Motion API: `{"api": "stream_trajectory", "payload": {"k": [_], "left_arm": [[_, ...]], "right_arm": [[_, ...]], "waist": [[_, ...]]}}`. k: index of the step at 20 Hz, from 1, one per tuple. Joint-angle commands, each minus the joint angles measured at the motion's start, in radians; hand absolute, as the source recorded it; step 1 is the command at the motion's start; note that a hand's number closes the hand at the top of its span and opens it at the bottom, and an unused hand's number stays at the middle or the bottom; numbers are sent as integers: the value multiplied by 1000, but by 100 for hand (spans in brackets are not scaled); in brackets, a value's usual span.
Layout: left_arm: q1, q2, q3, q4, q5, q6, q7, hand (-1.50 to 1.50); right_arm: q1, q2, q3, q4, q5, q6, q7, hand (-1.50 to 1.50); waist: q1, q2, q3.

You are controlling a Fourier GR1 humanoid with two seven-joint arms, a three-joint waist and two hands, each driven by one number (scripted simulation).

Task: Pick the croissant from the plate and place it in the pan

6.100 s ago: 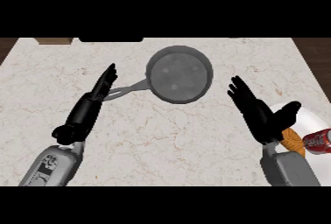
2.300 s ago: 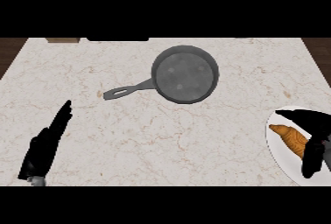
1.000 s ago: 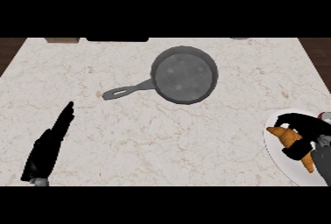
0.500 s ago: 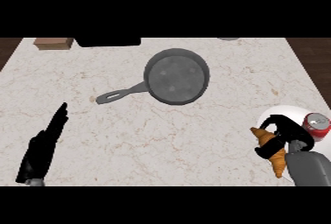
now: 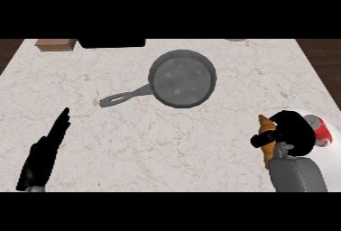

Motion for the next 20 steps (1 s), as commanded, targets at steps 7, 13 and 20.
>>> {"api": "stream_trajectory", "payload": {"k": [7,13,20], "left_arm": [[-29,-7,-28,-10,6,-30,6,0],[-63,1,-19,-18,6,-40,26,0],[-53,-8,-38,6,-10,-42,-31,0]], "right_arm": [[-221,61,348,-236,522,79,367,150],[-416,62,314,-71,418,4,409,150],[-583,62,125,221,319,-227,310,150]], "waist": [[58,22,7],[73,31,10],[101,42,10]]}}
